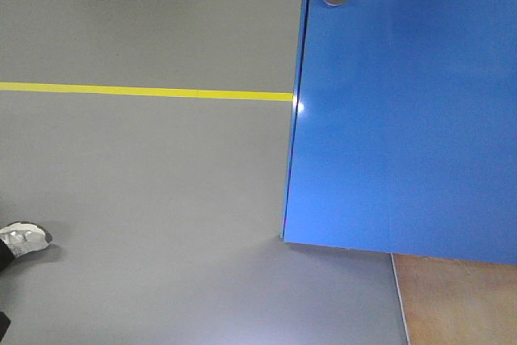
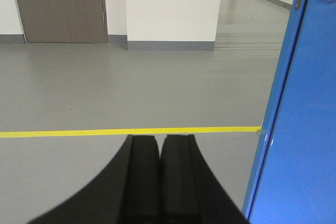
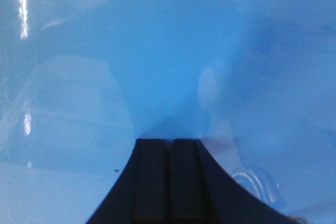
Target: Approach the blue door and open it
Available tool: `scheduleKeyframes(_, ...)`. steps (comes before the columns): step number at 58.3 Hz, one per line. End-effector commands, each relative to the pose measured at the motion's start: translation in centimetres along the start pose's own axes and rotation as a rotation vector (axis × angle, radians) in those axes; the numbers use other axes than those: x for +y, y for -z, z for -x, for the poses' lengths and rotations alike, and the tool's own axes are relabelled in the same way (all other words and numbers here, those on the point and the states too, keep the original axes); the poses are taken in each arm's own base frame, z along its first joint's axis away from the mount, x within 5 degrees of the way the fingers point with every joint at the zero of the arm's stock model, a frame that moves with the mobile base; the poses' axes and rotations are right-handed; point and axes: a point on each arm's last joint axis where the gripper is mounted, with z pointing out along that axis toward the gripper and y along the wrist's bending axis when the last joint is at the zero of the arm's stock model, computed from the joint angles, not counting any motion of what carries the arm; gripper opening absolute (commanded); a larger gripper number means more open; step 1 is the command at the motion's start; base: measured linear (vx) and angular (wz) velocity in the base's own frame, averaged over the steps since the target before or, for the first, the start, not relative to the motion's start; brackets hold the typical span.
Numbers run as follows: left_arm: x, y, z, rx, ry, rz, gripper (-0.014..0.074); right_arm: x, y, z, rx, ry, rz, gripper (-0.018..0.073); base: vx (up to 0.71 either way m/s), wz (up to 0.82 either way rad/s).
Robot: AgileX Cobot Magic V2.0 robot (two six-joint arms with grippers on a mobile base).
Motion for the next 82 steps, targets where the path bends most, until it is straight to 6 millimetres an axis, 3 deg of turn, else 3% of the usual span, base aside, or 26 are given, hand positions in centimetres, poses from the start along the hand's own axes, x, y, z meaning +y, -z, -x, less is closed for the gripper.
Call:
scheduleKeyframes(1,-0.1,0.4,1.7,-0.126,0.008,-0.006,0.0073,3.6,2.2,1.2,-0.068,0.018,0.087,-0.0001,0.00,0.00)
scheduleKeyframes(39,-0.1,0.4,1.7,-0.126,0.008,-0.006,0.0073,3.5,2.2,1.2,-0.065,0.036,0.082,-0.0001,0.00,0.00)
scheduleKeyframes(46,-0.1,0.4,1.7,-0.126,0.008,-0.006,0.0073,4.3,3.0,1.4,-0.078,0.096,0.087,-0.0001,0.00,0.00)
scheduleKeyframes(62,-0.1,0.4,1.7,-0.126,0.008,-0.006,0.0073,8.9,7.6,2.0,-0.138,0.236,0.162,-0.0001,0.00,0.00)
scheduleKeyframes(75,-0.1,0.4,1.7,-0.126,0.008,-0.006,0.0073,13.4,13.7,2.5,-0.260,0.558,0.188,-0.0001,0.00,0.00)
scheduleKeyframes(82,-0.1,0.4,1.7,-0.126,0.008,-0.006,0.0073,16.3,18.1,2.5,-0.334,0.657,0.238,-0.0001,0.00,0.00)
